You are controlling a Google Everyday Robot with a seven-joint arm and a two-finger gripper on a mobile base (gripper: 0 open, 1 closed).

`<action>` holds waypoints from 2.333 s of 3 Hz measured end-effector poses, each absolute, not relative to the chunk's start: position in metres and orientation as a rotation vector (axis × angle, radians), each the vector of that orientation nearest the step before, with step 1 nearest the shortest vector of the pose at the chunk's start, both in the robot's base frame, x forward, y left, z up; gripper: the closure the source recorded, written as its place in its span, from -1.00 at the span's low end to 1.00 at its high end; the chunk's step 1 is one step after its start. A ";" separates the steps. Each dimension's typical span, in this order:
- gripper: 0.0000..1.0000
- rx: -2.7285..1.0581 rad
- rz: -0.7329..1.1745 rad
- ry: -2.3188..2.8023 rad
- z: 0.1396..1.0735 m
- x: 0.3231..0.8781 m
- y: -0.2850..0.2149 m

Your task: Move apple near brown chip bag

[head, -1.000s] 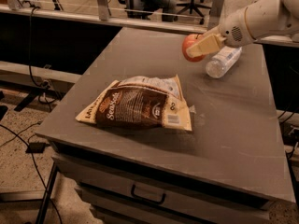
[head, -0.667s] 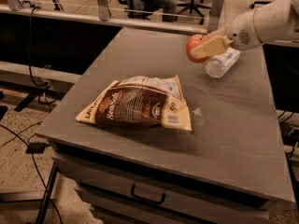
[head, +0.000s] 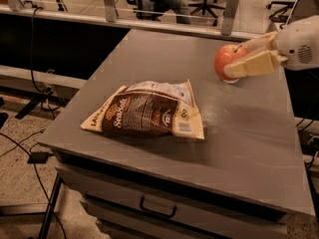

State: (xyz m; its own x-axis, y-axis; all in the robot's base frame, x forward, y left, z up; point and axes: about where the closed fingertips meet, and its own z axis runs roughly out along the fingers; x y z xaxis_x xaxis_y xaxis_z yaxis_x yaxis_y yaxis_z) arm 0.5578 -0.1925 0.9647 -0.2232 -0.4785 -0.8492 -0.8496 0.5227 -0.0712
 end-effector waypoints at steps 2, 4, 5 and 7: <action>1.00 -1.203 0.656 1.946 0.937 0.472 -0.176; 1.00 -1.238 0.647 1.932 0.893 0.458 -0.153; 0.76 -1.236 0.553 1.906 0.877 0.464 -0.165; -0.20 -1.228 0.477 1.875 0.867 0.474 -0.180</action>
Offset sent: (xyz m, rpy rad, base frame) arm -0.1316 0.0303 -0.0523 -0.0100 0.2137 0.1559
